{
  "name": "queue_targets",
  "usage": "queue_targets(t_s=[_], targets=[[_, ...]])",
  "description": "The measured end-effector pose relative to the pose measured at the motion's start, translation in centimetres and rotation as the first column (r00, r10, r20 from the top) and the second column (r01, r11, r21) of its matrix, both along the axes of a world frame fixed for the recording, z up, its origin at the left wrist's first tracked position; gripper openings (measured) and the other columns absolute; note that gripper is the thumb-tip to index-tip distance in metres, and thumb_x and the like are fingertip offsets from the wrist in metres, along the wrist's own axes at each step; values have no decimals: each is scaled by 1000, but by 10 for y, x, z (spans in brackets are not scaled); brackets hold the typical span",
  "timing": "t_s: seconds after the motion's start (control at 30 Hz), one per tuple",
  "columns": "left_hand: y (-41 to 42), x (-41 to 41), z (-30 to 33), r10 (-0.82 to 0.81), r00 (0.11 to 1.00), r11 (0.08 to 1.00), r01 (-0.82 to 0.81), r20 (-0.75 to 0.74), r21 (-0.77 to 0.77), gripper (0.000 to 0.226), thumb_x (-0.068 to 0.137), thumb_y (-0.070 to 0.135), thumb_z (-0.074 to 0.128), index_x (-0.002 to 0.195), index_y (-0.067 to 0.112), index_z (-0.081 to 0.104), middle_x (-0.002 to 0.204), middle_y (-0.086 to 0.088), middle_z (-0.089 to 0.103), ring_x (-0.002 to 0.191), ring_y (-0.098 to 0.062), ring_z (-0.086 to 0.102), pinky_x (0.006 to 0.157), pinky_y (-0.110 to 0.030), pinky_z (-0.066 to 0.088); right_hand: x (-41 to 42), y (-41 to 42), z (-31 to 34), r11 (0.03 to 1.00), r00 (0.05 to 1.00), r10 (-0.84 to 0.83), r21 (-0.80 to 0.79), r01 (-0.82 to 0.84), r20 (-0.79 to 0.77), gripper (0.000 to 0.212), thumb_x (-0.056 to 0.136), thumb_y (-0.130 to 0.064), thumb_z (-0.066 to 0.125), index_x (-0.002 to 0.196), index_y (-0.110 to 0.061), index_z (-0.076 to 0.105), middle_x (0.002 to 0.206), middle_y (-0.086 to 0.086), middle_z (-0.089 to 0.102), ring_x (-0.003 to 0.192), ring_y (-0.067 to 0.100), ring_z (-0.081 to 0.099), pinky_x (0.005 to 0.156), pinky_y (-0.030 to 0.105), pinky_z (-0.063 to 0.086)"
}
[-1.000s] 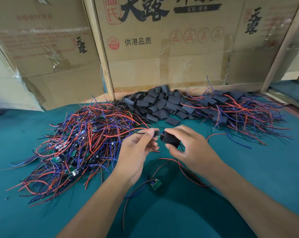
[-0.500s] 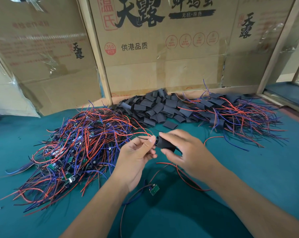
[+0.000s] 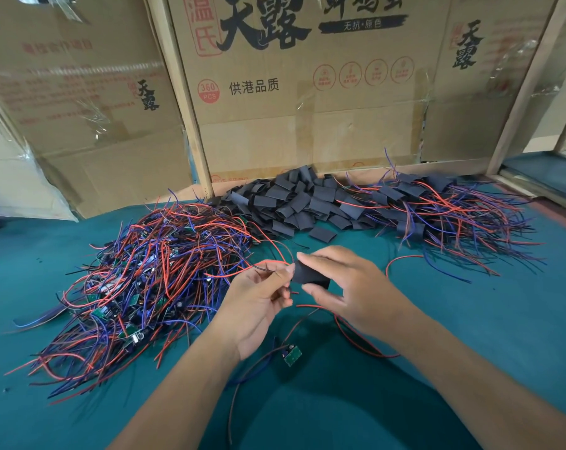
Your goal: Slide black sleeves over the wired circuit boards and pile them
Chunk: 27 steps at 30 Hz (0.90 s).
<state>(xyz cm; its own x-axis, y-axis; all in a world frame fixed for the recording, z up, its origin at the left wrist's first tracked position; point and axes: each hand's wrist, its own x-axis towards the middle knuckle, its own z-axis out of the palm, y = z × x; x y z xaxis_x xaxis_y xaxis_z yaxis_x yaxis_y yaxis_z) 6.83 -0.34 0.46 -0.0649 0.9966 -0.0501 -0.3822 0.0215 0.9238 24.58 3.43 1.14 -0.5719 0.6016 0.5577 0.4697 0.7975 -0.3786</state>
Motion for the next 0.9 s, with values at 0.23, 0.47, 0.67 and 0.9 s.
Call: queue_targets(t_s=[0.23, 0.47, 0.67, 0.9], targets=[[-2, -1, 1, -104, 991, 980, 116, 81, -163, 14, 81, 19, 67, 88, 10, 59, 68, -7, 61, 54, -12, 59, 57, -24, 56, 1, 0, 0, 998, 998, 64, -7, -64, 6, 42, 91, -20, 70, 130, -7, 63, 116, 3, 65, 106, 12, 55, 93, 11, 36], [-4, -1, 4, -103, 991, 974, 119, 91, -192, 14, 98, 7, 53, 111, 4, 53, 70, -10, 60, 52, -11, 60, 56, -23, 57, 2, 0, 0, 992, 995, 101, -80, -99, 17, 43, 92, -22, 69, 133, -10, 60, 120, -1, 62, 109, 9, 54, 95, 14, 38], [-3, -1, 5, -91, 990, 983, 107, 106, -148, 10, 98, 6, 53, 107, 2, 58, 70, -8, 60, 55, -12, 58, 56, -24, 56, 6, 3, 5, 872, 988, -30, -488, -47, -150, 21, 93, -34, 66, 113, -29, 66, 99, -15, 69, 92, -4, 63, 81, 11, 45], [-6, 1, 8, -159, 983, 978, 170, 94, -121, 31, 84, 13, 62, 111, -2, 60, 84, -20, 57, 59, -13, 56, 58, -23, 55, 7, 1, 10, 577, 932, 28, -756, -310, -360, 15, 95, -31, 60, 85, -23, 68, 76, 2, 70, 57, 12, 55, 46, 20, 37]])
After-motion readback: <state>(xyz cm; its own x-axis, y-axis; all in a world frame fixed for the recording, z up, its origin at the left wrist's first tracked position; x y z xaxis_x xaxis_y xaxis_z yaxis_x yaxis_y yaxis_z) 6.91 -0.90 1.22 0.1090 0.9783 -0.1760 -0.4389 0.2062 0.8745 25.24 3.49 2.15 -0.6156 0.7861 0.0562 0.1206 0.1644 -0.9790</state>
